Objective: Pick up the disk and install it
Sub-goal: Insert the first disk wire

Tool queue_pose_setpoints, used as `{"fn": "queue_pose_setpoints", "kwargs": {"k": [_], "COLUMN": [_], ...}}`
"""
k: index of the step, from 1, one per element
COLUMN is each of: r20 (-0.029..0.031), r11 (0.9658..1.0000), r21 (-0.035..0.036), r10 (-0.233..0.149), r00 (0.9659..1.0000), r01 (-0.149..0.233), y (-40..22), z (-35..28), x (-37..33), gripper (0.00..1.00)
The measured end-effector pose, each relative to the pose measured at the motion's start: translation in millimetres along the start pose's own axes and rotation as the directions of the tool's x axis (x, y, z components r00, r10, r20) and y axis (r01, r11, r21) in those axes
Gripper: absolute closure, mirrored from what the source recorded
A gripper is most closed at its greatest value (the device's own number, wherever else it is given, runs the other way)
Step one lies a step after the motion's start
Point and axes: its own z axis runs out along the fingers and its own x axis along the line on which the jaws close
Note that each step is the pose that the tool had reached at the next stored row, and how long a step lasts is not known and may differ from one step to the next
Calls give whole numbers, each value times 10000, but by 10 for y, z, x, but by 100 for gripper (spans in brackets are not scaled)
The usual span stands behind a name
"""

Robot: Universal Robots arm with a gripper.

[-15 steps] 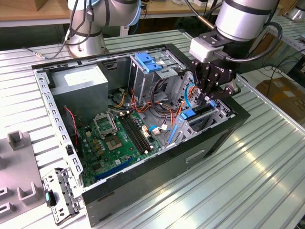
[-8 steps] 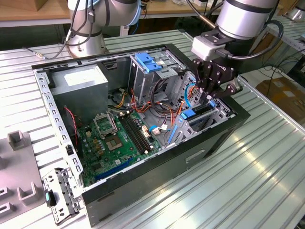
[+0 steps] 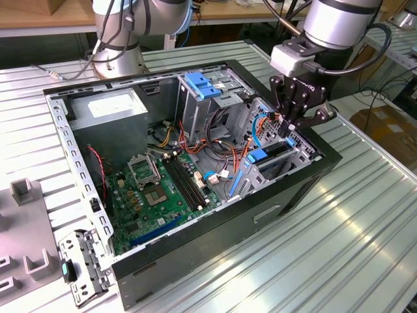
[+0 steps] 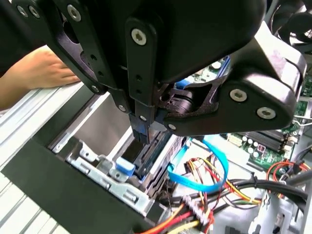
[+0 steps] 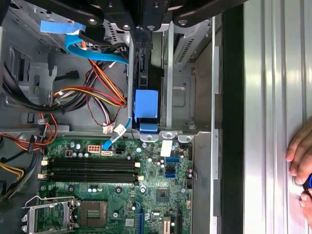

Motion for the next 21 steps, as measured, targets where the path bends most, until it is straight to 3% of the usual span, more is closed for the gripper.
{"fn": "queue_pose_setpoints", "kwargs": {"k": [5, 11, 15, 20, 21], "r20": [-25, -29, 1, 28, 34], "r11": [10000, 9996, 9941, 9830, 9794], "r21": [0, 19, 80, 140, 155], "r10": [-2, -274, -1077, -1832, -2016], "r00": [10000, 9996, 9942, 9831, 9795], "r01": [2, 274, 1077, 1831, 2015], "y": [-151, -169, -169, -175, -176], "z": [3, 2, 0, 1, 1], "x": [-66, -96, -97, -99, -99], "gripper": [89, 89, 89, 89, 89]}}
